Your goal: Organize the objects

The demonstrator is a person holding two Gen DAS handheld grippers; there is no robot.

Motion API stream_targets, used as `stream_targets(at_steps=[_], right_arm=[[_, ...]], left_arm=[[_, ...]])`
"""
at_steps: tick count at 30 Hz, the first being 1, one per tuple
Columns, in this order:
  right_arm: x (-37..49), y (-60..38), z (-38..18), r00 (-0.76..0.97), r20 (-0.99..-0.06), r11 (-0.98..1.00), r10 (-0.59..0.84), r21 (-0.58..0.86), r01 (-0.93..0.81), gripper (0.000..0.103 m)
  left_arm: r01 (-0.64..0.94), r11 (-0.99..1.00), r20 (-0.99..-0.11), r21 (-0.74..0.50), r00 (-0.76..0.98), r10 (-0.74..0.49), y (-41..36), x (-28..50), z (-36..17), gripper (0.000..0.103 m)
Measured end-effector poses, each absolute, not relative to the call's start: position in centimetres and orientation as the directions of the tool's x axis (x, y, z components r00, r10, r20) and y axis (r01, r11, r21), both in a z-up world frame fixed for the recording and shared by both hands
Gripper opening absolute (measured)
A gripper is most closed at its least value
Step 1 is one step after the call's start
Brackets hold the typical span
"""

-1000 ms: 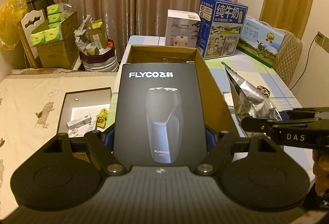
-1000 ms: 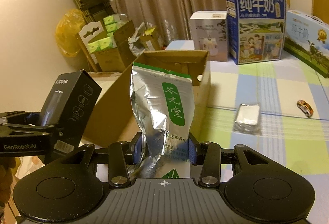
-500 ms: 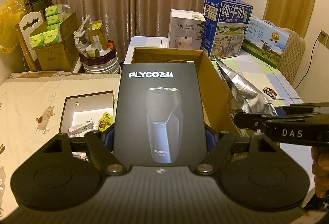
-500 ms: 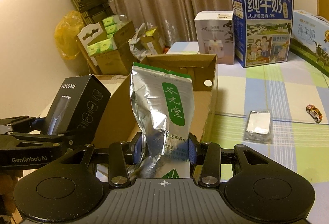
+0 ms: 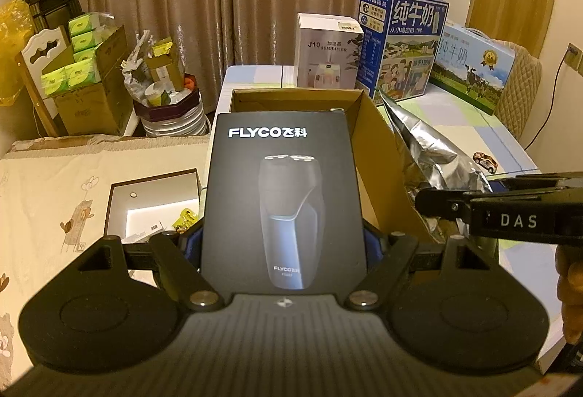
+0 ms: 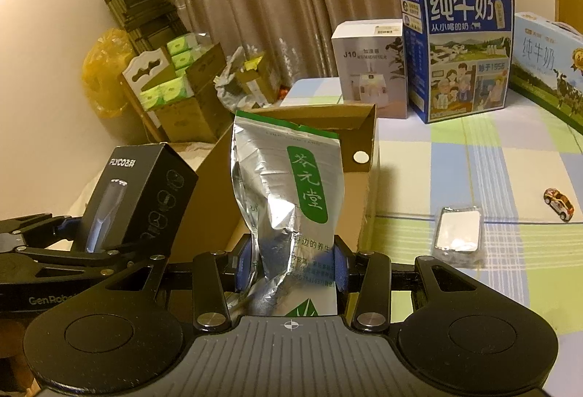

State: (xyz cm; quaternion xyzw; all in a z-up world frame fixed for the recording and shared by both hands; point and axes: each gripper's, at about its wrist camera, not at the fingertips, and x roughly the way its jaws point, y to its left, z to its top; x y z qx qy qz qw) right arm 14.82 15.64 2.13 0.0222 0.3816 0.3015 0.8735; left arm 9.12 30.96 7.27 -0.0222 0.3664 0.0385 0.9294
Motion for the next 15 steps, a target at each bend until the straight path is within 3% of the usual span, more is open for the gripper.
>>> stream_targets(at_steps=[15], right_arm=[[16.2, 14.9, 1.4, 0.527, -0.659, 0.826, 0.537, 0.286, -0.485, 0.041]], left_arm=[[-0.071, 0.997, -0.693, 0.009, 0.719, 0.058, 30.8, 12.5, 6.7, 0.076]])
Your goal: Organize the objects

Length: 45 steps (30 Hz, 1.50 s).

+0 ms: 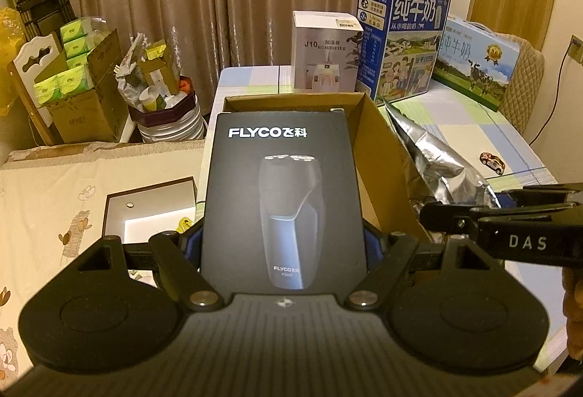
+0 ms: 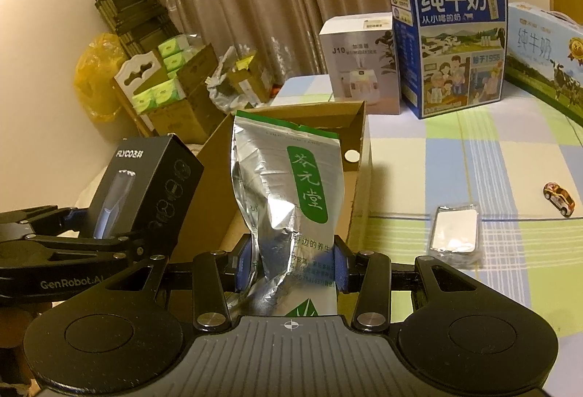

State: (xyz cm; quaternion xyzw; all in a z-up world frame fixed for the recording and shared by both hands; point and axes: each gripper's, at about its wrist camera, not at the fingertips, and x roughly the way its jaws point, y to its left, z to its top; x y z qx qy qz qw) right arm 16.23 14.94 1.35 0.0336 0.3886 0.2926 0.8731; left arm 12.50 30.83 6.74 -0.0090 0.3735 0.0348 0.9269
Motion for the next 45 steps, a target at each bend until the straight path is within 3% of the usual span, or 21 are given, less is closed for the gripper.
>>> stream_targets(at_steps=[9, 12, 41, 43, 45], right_arm=[[16.7, 14.6, 1.0, 0.519, -0.658, 0.826, 0.546, 0.316, -0.468, 0.041], [16.7, 14.4, 1.1, 0.522, -0.655, 0.826, 0.546, 0.32, -0.463, 0.041], [15.7, 15.4, 1.8, 0.511, -0.645, 0.812, 0.568, 0.34, -0.474, 0.041], [16.0, 15.5, 1.8, 0.506, -0.625, 0.795, 0.595, 0.365, -0.484, 0.042], [16.5, 15.5, 1.9, 0.514, -0.602, 0.786, 0.611, 0.385, -0.484, 0.053]], left_arm=[[-0.072, 0.997, -0.7, 0.017, 0.711, 0.064, 30.8, 13.5, 6.0, 0.077], [-0.086, 0.996, -0.702, 0.036, 0.707, 0.086, 30.7, 13.9, 5.6, 0.085], [-0.147, 0.989, -0.698, 0.008, 0.708, 0.111, 31.7, 10.6, 6.2, 0.086], [-0.148, 0.989, -0.697, 0.009, 0.708, 0.113, 31.7, 10.7, 6.2, 0.086], [-0.149, 0.989, -0.696, 0.008, 0.709, 0.113, 31.7, 10.7, 6.2, 0.086]])
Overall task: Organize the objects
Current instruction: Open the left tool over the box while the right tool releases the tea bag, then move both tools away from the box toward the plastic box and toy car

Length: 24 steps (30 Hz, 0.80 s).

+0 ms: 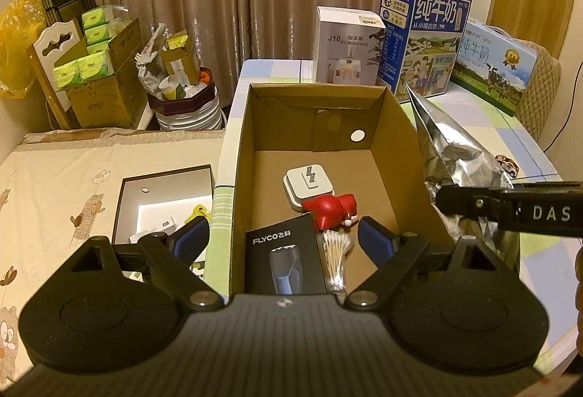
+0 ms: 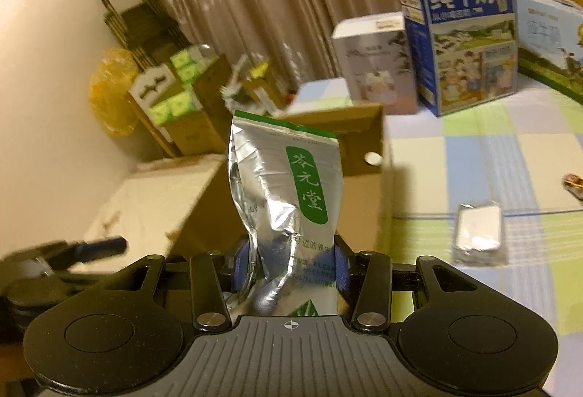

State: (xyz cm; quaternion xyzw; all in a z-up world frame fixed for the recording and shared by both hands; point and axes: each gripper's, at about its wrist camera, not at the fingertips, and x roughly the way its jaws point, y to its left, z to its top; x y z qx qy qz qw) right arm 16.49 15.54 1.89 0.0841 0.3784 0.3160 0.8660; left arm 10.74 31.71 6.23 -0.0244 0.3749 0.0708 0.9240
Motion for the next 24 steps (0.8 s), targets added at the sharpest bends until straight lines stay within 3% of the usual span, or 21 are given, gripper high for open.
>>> stream_targets(at_steps=[2, 3, 24], right_arm=[[16.8, 15.4, 2.2, 0.54, -0.585, 0.794, 0.605, 0.39, -0.467, 0.065], [17.0, 15.2, 2.4, 0.544, -0.574, 0.789, 0.612, 0.402, -0.465, 0.066], [12.4, 2.0, 2.2, 0.601, -0.654, 0.887, 0.46, 0.359, -0.29, 0.066]], left_arm=[[-0.151, 0.988, -0.697, 0.007, 0.708, 0.113, 31.8, 10.8, 6.2, 0.086], [-0.152, 0.988, -0.697, 0.005, 0.708, 0.112, 31.8, 10.9, 6.2, 0.086], [-0.172, 0.982, -0.647, -0.079, 0.758, 0.081, 28.6, 7.1, 8.9, 0.087]])
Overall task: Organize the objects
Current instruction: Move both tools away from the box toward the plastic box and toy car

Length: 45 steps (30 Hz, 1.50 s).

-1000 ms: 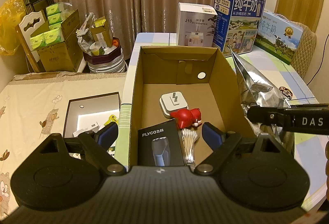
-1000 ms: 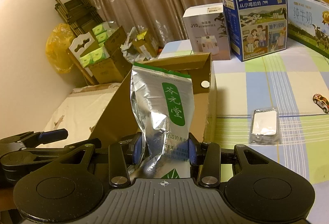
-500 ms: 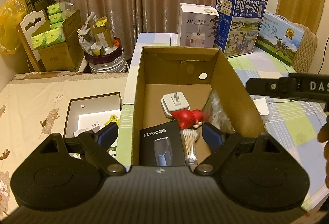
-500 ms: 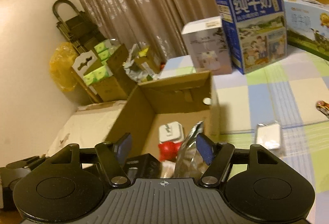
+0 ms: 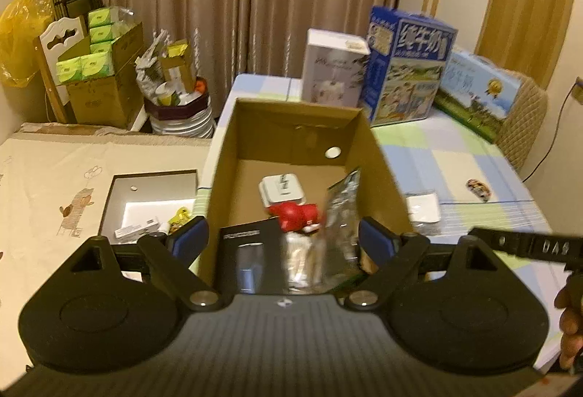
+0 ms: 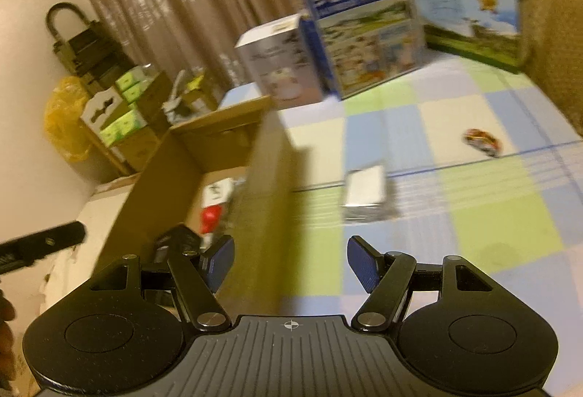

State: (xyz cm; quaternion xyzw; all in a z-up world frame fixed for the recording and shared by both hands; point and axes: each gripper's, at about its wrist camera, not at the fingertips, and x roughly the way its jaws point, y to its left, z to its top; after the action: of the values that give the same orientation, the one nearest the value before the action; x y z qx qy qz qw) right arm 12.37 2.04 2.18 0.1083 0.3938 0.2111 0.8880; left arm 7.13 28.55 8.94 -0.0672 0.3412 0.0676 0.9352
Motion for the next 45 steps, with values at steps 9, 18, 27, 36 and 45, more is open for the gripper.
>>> stream_targets(at_steps=[9, 18, 27, 36, 45], right_arm=[[10.5, -6.3, 4.9, 0.688, -0.615, 0.918, 0.386, 0.332, -0.218, 0.066], [9.5, -13.0, 4.8, 0.711, -0.62, 0.927, 0.332, 0.355, -0.122, 0.066], [10.0, -16.1, 3.9, 0.716, -0.625, 0.925, 0.313, 0.371, -0.08, 0.066], [13.3, -17.2, 1.7, 0.712, -0.633, 0.934, 0.302, 0.347, -0.088, 0.066], [19.7, -16.9, -2.3, 0.706, -0.637, 0.947, 0.311, 0.273, -0.171, 0.066]], left_arm=[[-0.087, 0.991, -0.6, -0.103, 0.8, 0.008, 21.3, 6.3, 11.7, 0.089], [-0.003, 0.994, -0.6, -0.108, 0.797, -0.063, 13.7, 7.4, 11.4, 0.093], [0.028, 0.996, -0.617, -0.09, 0.783, -0.078, 9.4, 8.7, 9.5, 0.098], [0.037, 0.997, -0.642, -0.065, 0.764, -0.07, 7.0, 11.5, 6.0, 0.1], [0.032, 0.999, -0.636, -0.036, 0.77, -0.048, 4.8, 16.5, 1.0, 0.101]])
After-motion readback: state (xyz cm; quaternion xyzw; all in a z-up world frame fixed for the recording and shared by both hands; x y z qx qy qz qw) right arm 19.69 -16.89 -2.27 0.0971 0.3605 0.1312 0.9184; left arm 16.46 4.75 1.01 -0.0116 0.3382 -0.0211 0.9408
